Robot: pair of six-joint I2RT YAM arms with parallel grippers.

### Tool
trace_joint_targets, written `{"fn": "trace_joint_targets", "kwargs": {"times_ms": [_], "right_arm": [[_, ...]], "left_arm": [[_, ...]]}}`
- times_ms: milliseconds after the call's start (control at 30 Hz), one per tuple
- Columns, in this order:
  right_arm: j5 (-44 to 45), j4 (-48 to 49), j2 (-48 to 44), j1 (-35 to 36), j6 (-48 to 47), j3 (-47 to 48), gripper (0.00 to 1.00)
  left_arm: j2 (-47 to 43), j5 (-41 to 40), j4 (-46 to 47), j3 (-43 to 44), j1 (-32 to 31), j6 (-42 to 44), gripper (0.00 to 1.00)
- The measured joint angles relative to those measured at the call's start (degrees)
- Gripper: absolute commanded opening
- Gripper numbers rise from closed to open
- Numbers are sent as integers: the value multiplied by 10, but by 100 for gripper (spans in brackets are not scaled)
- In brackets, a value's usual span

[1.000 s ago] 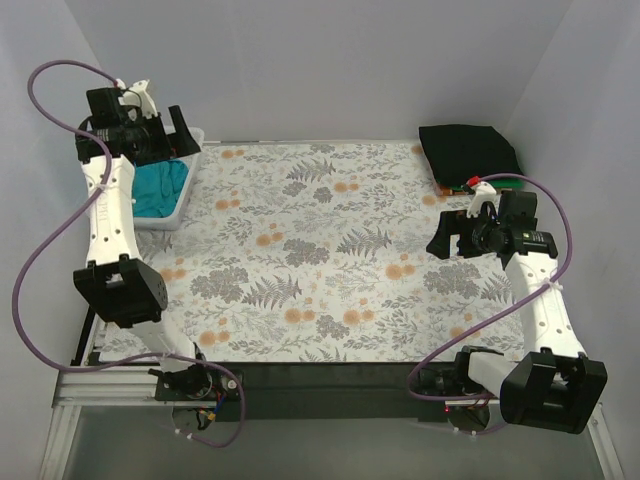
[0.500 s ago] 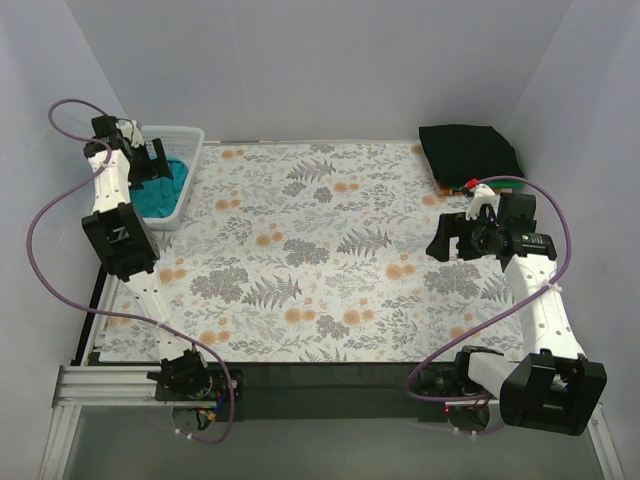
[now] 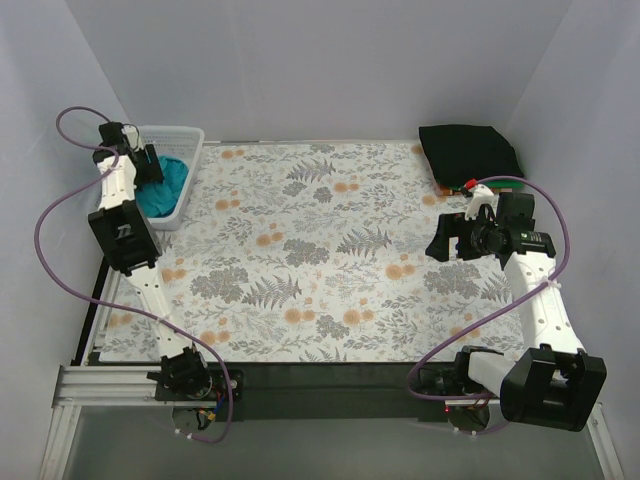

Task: Fold and stack the t-shirts
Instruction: Grab the tshirt from the pile, then move the tshirt to the center of the board

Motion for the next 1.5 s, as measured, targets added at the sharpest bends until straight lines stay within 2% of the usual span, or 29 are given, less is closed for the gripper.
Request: {"fn": "trace_joint_targets", "kwargs": {"times_ms": [33,67,133,167,200,300,500,767,933,1067,1167,1367,1500], "right_arm": [[0,0,0,0,0,0,98],[0,0,1,0,0,0,98],[0,0,3,0,0,0,98],[0,0,3,0,0,0,98],[0,0,3,0,0,0,98],[0,0,3,0,0,0,98],[-2,0,1,0,0,-1,98],[-5,0,-10,0,0,-15,98],[-5,0,-12,0,0,-15,98],[-5,0,-15,0,0,-15,98],[-5,0,-18,0,0,-15,98],[-5,0,-19,0,0,-15,98],[-4,0,-19,0,0,-15,98]], "left_arm": [[0,-2,5,0,0,-1,55],[0,-3,10,0,1,-3,44],[0,-3,19,0,3,-4,28],[0,-3,24,0,3,-5,14],[-2,-3,27,0,3,-1,4],[-7,-2,29,1,6,-3,0],[-36,-1,38,17,6,0,0],[-143,24,79,51,6,-5,0],[-197,70,114,107,5,-24,0],[-251,125,130,109,-3,-50,0],[-298,162,135,103,-38,-71,0],[-372,242,163,100,-155,-141,0],[-407,297,193,90,-188,-201,0]]}}
